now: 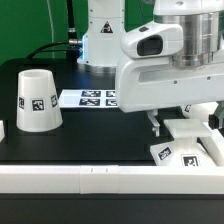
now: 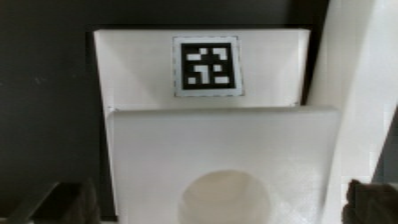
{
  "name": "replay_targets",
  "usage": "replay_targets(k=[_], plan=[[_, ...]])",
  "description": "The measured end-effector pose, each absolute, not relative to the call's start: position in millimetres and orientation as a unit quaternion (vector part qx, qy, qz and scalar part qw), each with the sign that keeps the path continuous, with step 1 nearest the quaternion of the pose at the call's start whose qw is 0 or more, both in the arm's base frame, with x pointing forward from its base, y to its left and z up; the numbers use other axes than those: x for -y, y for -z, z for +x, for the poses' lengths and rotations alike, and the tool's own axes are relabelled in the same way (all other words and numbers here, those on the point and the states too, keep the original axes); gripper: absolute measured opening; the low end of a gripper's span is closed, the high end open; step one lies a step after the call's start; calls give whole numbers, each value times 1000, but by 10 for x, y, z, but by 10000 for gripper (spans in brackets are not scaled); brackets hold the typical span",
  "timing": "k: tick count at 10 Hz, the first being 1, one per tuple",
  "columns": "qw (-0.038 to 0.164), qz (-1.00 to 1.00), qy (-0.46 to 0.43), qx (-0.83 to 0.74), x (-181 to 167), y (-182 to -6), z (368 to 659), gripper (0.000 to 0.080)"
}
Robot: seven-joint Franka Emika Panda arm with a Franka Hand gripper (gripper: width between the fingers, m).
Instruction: Assemble lamp
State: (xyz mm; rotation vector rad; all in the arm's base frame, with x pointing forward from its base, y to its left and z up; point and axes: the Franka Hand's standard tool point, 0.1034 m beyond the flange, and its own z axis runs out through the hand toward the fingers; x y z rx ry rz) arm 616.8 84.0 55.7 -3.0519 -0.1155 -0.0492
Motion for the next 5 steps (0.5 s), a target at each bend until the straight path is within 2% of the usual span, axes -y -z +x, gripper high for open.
replay_targets(k=[3, 5], plan=[[39, -999, 13, 31, -793, -671, 5770, 698], [38, -999, 0, 14, -883, -763, 5503, 698]])
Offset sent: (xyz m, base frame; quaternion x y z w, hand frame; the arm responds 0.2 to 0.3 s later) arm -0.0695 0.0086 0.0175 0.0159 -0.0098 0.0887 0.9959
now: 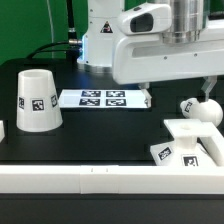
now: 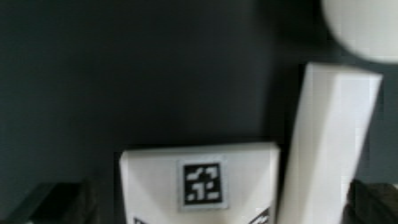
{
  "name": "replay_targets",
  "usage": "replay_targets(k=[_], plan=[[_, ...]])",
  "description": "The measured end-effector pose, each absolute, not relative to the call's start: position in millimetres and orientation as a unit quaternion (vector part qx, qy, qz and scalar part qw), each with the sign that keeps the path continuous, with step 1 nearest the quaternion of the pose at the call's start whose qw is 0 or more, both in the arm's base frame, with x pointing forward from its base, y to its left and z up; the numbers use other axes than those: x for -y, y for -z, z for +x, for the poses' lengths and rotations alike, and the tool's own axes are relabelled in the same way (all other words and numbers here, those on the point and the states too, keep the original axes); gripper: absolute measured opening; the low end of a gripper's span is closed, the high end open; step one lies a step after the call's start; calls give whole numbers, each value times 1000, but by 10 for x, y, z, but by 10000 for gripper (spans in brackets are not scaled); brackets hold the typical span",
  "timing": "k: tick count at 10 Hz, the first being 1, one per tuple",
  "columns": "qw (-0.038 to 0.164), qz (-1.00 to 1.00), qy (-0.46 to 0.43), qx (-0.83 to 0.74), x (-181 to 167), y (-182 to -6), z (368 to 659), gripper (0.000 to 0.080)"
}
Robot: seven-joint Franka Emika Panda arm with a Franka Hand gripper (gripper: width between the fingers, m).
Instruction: Assemble lamp
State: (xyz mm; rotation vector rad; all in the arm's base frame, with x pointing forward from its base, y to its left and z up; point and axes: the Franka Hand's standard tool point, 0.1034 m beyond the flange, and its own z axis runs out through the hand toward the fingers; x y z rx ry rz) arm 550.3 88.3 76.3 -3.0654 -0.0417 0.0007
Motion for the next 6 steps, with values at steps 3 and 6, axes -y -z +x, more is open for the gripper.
replay_targets(k=[3, 6], plan=[[39, -999, -9, -10, -1330, -861, 5266, 698], [39, -999, -9, 1, -1502, -830, 5229, 698]])
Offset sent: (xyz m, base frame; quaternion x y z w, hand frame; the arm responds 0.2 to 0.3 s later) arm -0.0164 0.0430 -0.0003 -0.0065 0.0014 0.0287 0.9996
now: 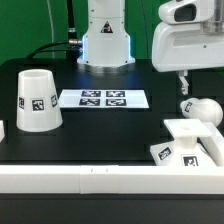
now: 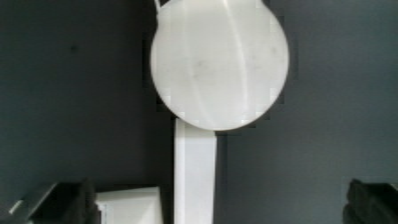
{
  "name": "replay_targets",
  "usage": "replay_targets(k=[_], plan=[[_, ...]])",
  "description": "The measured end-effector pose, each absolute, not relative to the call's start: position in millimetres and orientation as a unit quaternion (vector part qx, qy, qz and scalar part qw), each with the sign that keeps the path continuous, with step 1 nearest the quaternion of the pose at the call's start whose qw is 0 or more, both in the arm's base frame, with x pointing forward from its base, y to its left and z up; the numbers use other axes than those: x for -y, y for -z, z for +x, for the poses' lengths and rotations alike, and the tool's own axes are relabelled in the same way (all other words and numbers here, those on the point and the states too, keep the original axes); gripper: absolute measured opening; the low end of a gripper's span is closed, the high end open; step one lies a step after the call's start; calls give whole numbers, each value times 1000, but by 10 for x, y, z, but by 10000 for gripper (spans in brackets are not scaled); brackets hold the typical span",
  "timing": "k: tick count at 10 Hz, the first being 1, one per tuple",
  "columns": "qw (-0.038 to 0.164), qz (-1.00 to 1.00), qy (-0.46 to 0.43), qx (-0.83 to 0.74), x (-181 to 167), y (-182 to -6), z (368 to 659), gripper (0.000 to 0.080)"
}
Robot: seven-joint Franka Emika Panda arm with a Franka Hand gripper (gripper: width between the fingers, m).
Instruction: Assemble lamp
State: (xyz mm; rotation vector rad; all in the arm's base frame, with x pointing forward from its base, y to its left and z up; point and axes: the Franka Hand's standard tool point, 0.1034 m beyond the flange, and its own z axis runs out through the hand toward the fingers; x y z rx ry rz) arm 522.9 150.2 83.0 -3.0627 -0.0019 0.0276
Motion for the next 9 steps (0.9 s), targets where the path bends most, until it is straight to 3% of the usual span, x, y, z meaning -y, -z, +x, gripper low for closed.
replay_targets(k=[2, 5, 9], plan=[[37, -999, -25, 1, -1495, -825, 5204, 698], [18, -987, -148, 62, -1562, -754, 5156, 698], [10, -957, -279, 80, -1556, -685, 5092, 698]])
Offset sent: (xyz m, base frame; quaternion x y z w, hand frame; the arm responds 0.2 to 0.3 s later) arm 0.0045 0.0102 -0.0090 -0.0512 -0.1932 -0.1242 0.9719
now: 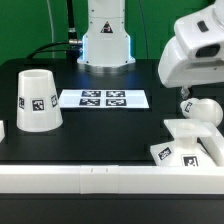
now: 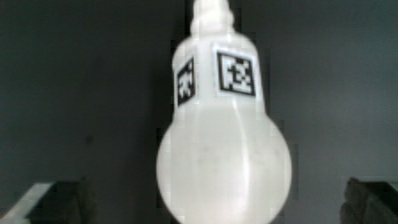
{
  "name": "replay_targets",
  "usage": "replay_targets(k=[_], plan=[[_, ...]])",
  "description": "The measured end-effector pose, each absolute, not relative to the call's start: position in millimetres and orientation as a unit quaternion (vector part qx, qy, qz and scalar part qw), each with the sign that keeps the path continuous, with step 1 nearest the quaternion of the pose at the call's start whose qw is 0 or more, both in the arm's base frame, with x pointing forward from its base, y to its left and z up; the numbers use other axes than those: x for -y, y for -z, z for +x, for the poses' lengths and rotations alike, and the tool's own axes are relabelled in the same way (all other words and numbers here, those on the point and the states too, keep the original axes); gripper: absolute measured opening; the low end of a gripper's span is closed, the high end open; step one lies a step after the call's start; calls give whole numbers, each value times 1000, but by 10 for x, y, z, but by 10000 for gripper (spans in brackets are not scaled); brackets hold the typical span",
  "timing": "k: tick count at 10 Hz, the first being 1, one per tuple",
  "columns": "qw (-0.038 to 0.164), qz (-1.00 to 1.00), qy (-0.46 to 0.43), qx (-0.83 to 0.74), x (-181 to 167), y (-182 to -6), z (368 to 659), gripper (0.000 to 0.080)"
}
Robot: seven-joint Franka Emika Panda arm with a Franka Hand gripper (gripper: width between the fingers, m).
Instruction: Assemble lamp
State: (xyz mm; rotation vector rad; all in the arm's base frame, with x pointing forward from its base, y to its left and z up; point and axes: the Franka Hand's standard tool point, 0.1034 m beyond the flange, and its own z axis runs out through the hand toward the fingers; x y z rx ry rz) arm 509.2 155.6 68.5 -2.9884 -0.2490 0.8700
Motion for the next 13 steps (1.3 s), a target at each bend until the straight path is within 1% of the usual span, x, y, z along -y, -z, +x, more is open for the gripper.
replay_targets(k=[1, 2, 3, 6, 7, 10, 13], plan=[[10, -953, -291, 79, -1565, -653, 5126, 698], [-3, -941, -333, 61, -1556, -639, 5020, 698], [-10, -929, -366, 55, -1566, -594, 4981, 698], [-19, -892, -448, 60, -1590, -445, 4902, 698], [-19, -888, -455, 62, -1601, -381, 4908, 698], [-16, -895, -441, 62, -1617, -311, 4948, 698], [-14, -900, -432, 60, -1623, -179, 4954, 698]])
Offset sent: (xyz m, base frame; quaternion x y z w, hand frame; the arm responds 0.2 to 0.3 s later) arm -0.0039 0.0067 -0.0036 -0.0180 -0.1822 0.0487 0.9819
